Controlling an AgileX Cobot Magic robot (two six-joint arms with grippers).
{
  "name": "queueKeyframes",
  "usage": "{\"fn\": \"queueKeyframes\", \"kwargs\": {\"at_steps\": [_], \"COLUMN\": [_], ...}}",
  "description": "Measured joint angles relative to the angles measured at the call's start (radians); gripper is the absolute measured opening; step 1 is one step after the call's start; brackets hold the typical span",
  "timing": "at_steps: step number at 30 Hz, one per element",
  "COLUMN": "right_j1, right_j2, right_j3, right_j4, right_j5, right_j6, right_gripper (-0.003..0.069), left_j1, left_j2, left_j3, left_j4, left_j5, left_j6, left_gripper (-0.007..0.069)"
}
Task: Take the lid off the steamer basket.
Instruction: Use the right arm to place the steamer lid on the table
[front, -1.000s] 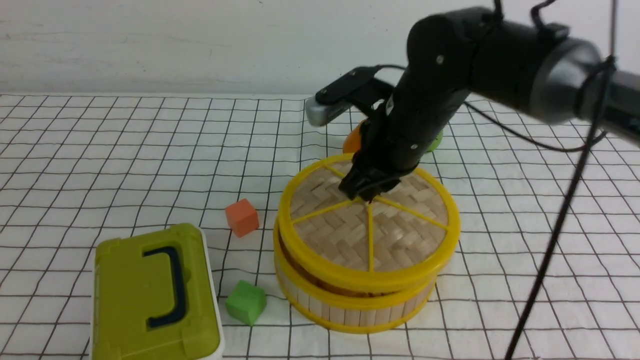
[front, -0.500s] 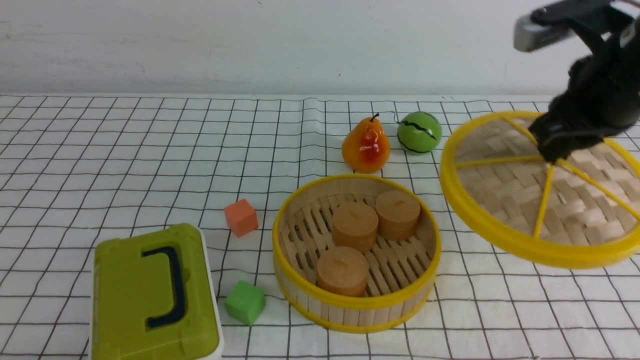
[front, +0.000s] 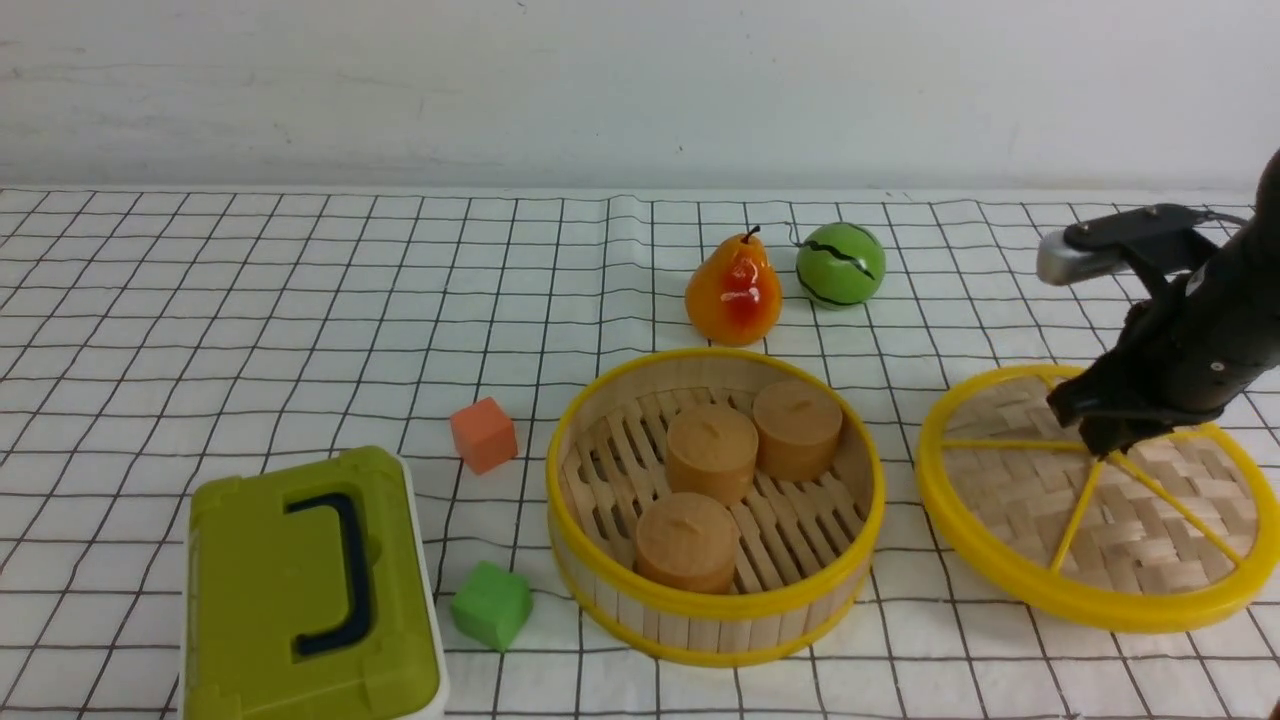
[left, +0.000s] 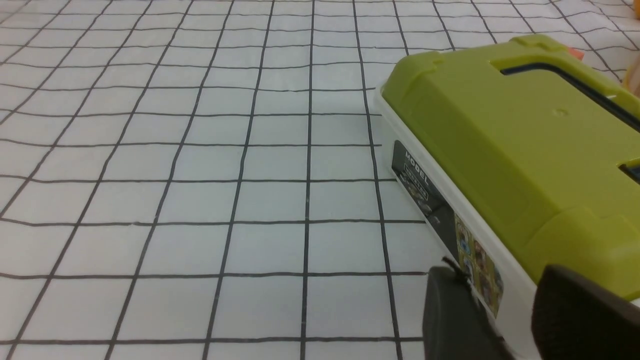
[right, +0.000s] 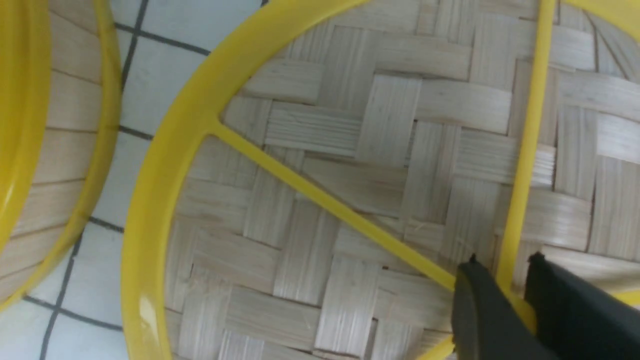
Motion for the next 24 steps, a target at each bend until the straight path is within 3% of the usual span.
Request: {"fn": "queueKeyframes", "kwargs": {"at_steps": [9,14,17,20,24], "right_j1": [0.000,0.000,0.000,0.000,0.000], "right_j2": [0.062,0.069,0.065,0.038,-0.057], "right_j3": [0.000,0.000,0.000,0.000,0.000], "right_j4": [0.016,0.029,0.036,0.037,0.052], "right_j5": [-0.056,-0.056,-0.053,-0.017,0.041], "right_j6": [0.000,0.000,0.000,0.000,0.000], "right_gripper": [0.0105,0.0153,0.0245,0.0288,0.0268], "left_j1": [0.000,0.000,0.000,0.000,0.000], "left_j2": [0.000,0.000,0.000,0.000,0.000], "left_j3": [0.000,0.000,0.000,0.000,0.000], "left_j4": [0.000,0.000,0.000,0.000,0.000], "left_j5": [0.000,0.000,0.000,0.000,0.000], "left_j6": [0.000,0.000,0.000,0.000,0.000], "left_gripper": [0.0239,0.0239,0.0239,0.0239,0.0239]}}
